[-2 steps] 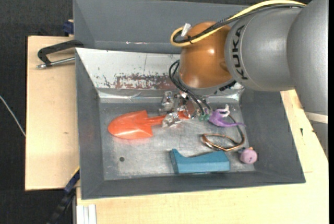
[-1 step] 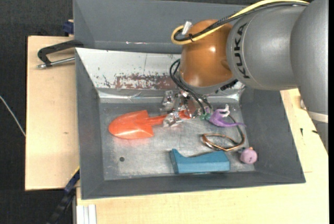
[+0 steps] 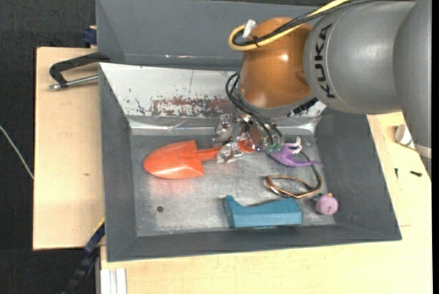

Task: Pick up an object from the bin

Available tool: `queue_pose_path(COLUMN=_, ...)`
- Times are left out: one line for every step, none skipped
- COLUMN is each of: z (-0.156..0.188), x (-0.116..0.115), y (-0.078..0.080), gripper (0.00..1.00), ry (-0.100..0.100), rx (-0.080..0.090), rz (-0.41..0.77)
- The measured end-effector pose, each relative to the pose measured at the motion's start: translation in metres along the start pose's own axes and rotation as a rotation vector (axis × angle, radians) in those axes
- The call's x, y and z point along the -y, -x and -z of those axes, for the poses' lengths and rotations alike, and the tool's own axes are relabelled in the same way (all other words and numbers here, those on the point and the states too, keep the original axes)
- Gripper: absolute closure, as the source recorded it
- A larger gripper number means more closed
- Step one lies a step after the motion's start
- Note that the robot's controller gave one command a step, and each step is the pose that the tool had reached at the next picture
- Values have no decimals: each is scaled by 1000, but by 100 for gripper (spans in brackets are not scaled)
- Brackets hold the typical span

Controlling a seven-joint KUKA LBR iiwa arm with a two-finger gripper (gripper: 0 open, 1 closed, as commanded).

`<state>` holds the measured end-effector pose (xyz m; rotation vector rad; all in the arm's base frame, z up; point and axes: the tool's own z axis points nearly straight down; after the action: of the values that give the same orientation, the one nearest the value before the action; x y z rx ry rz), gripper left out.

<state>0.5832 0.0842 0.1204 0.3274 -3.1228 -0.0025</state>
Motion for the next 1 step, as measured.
queue_pose_path(z=13, x=0, y=3, gripper=100, ry=-1, rx=9, rz=-1)
